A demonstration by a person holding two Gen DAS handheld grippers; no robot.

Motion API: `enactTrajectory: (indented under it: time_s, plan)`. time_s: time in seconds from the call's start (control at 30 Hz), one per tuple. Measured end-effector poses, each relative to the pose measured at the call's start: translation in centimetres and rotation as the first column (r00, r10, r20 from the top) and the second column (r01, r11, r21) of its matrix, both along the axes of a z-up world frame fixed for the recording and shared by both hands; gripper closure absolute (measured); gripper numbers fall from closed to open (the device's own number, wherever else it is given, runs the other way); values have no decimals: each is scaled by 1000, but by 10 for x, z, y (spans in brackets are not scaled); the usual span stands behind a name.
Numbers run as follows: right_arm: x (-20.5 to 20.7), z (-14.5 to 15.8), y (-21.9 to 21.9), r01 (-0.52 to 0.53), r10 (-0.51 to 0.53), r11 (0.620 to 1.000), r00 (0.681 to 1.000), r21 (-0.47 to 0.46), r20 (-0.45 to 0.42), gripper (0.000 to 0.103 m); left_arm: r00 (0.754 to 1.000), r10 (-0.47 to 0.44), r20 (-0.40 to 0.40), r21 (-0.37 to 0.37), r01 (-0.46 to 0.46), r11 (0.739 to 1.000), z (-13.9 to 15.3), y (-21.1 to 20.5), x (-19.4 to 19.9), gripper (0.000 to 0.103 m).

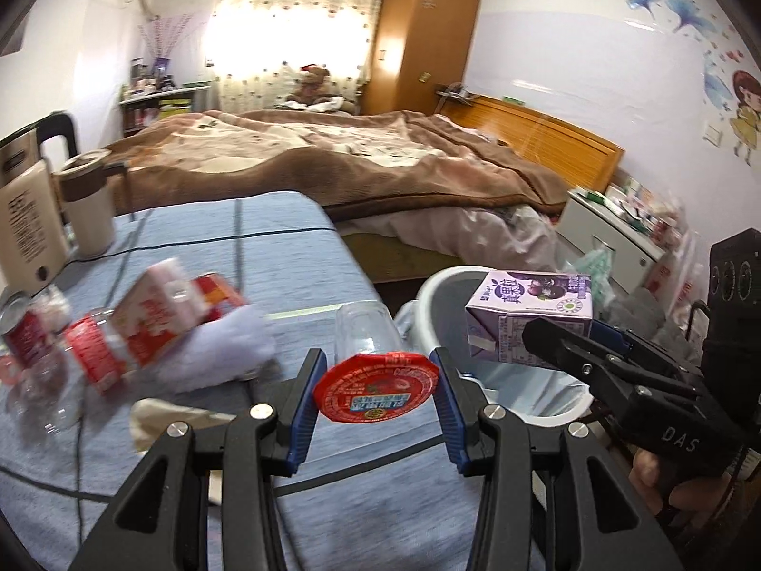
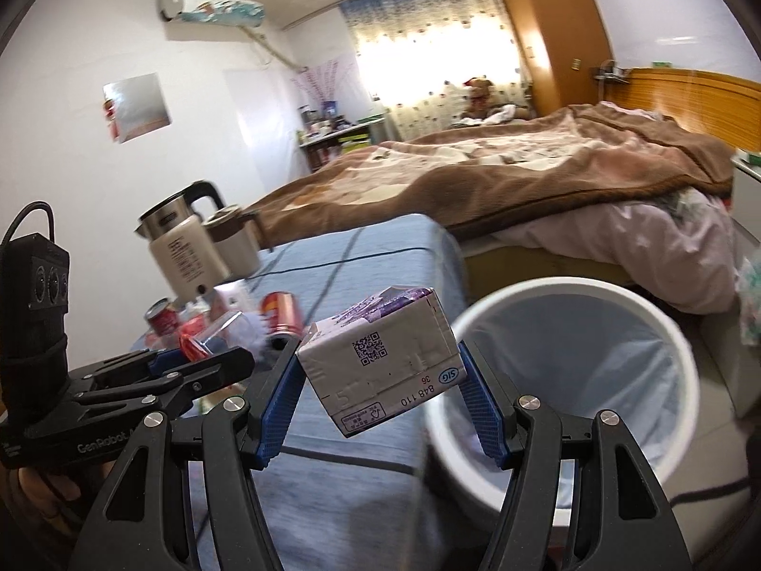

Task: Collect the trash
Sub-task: 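Carry both items over the wastebasket and open both tools to drop them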

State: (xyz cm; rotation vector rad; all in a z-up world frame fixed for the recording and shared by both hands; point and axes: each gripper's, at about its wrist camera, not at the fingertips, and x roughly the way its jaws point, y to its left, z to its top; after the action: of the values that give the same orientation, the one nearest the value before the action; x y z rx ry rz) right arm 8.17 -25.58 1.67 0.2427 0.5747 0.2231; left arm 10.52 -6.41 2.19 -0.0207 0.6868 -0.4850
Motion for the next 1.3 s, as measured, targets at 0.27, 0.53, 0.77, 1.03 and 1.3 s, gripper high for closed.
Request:
enactTrajectory:
  time_s: [0.27,0.53,0.77,1.03,1.3]
  plan:
    - [-6,-14,-52,128,-128,992,991,-19,-33,39,997,-83,-10,20,83,996,-3,-53,8,57]
    - [0,-33,-88,196,-199,980,976,-40,-92,39,989,-136,-50,45,139,989,-17,-93,14,56]
    - [11,-53,-102,232,-244,969,956,-85,-166,38,985,-146,-90,54,152,987,-28,-111,21,56]
    - [14,-61,-109,249,-266,963,945,-108,-192,39,974,-181,-132,49,189,981,-37,-125,26,54]
    - [13,-62,-110,260,-277,960,939,-104,-203,38,976,-168,-139,41,175,984,-37,-120,27,36]
